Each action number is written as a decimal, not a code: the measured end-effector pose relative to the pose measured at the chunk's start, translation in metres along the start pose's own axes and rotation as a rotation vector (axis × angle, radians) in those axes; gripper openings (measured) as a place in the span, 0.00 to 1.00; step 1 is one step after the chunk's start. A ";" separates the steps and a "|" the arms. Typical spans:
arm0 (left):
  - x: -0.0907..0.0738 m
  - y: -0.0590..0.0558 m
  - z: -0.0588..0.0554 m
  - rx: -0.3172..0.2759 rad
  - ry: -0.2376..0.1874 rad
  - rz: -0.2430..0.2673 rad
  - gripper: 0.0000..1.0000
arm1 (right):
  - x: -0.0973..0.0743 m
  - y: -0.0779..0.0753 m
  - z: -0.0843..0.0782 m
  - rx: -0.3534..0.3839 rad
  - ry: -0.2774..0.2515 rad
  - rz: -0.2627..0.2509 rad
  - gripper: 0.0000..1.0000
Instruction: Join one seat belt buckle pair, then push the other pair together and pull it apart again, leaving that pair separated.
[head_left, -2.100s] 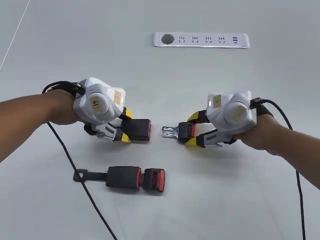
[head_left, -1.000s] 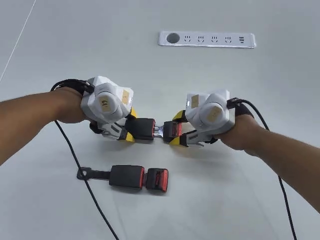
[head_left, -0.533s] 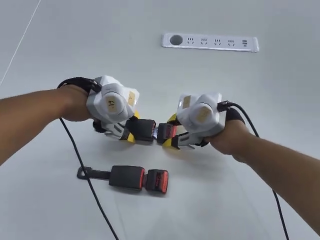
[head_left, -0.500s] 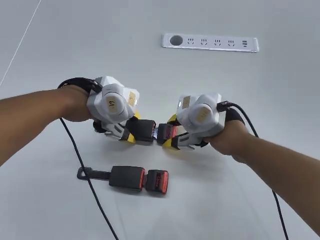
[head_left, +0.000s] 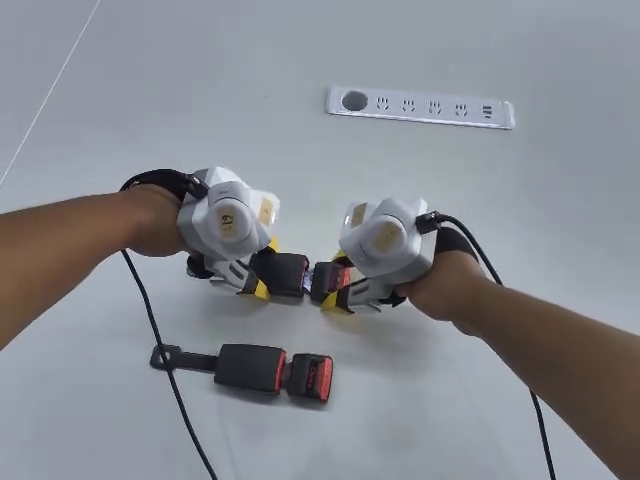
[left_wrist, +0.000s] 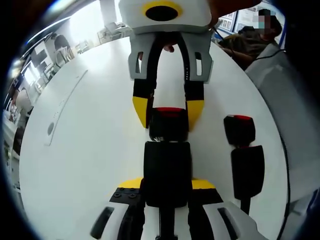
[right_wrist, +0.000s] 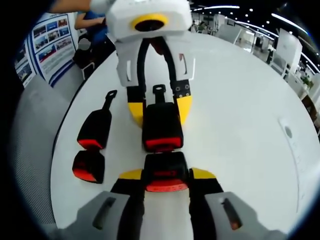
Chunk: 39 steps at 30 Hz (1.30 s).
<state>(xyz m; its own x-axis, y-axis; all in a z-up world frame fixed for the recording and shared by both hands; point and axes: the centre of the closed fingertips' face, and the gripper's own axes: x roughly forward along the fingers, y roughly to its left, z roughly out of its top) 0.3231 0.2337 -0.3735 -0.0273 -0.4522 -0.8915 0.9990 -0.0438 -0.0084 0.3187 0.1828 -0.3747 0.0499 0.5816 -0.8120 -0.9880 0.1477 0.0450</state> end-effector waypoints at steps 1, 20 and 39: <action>0.000 0.000 0.000 0.000 0.000 0.001 0.33 | 0.000 0.000 0.000 -0.002 0.002 0.000 0.32; 0.003 0.002 -0.005 0.001 -0.002 0.004 0.34 | -0.001 0.000 -0.001 -0.017 0.013 -0.002 0.33; 0.002 0.001 -0.003 -0.025 -0.016 0.017 0.34 | -0.016 -0.003 -0.022 -0.055 0.024 0.015 0.34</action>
<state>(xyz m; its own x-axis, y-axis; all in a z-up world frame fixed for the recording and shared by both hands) 0.3241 0.2355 -0.3765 -0.0109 -0.4668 -0.8843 0.9999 -0.0142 -0.0048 0.3181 0.1549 -0.3747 0.0321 0.5643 -0.8250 -0.9952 0.0941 0.0257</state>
